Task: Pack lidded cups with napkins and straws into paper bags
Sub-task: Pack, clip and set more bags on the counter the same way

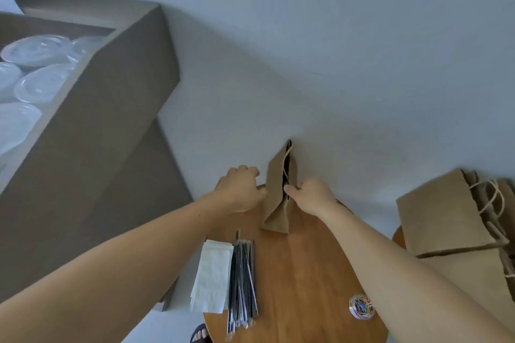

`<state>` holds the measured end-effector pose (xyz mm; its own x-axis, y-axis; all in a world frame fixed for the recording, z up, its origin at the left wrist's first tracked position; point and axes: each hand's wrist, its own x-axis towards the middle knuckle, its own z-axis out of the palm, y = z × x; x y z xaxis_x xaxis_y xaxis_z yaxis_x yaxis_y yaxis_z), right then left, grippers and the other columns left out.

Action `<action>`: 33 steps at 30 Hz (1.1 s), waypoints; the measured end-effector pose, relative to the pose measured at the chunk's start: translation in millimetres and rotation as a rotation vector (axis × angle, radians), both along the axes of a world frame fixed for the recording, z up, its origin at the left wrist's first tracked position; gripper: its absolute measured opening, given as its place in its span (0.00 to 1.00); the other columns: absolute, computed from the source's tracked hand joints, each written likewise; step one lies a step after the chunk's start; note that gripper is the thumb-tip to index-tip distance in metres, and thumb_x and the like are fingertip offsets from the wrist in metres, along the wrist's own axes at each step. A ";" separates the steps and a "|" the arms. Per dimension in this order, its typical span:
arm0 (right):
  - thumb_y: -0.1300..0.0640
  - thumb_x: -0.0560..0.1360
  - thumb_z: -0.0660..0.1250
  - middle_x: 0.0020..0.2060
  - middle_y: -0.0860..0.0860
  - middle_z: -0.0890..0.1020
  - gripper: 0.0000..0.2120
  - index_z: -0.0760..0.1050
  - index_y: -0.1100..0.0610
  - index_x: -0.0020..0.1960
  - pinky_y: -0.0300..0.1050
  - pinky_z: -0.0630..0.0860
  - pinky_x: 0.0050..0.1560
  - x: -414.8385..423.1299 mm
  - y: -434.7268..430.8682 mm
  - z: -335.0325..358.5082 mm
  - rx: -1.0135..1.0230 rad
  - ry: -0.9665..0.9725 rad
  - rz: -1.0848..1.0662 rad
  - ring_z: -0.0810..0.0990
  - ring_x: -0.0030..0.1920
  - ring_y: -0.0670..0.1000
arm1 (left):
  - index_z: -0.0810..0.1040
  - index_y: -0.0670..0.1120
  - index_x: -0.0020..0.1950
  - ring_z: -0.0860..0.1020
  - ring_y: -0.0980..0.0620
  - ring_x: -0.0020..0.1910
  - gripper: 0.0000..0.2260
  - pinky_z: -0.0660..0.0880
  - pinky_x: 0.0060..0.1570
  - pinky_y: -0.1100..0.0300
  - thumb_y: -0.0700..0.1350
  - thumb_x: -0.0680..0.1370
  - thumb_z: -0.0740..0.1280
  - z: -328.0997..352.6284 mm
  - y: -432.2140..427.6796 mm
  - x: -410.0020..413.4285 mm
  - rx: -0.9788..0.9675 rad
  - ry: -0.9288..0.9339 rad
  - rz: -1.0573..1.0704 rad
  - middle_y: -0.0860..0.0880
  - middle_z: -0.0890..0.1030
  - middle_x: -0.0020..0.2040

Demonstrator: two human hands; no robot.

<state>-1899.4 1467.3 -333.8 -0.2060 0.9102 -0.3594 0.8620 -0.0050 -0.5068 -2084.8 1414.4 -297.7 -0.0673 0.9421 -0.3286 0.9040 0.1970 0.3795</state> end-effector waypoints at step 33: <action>0.48 0.74 0.60 0.25 0.48 0.67 0.16 0.61 0.51 0.30 0.42 0.59 0.26 117.0 -216.0 -42.3 -0.123 -0.248 0.077 0.68 0.27 0.47 | 0.60 0.48 0.74 0.74 0.45 0.62 0.36 0.75 0.59 0.48 0.64 0.73 0.66 -78.3 -128.6 134.1 -0.274 -0.154 -0.233 0.47 0.73 0.67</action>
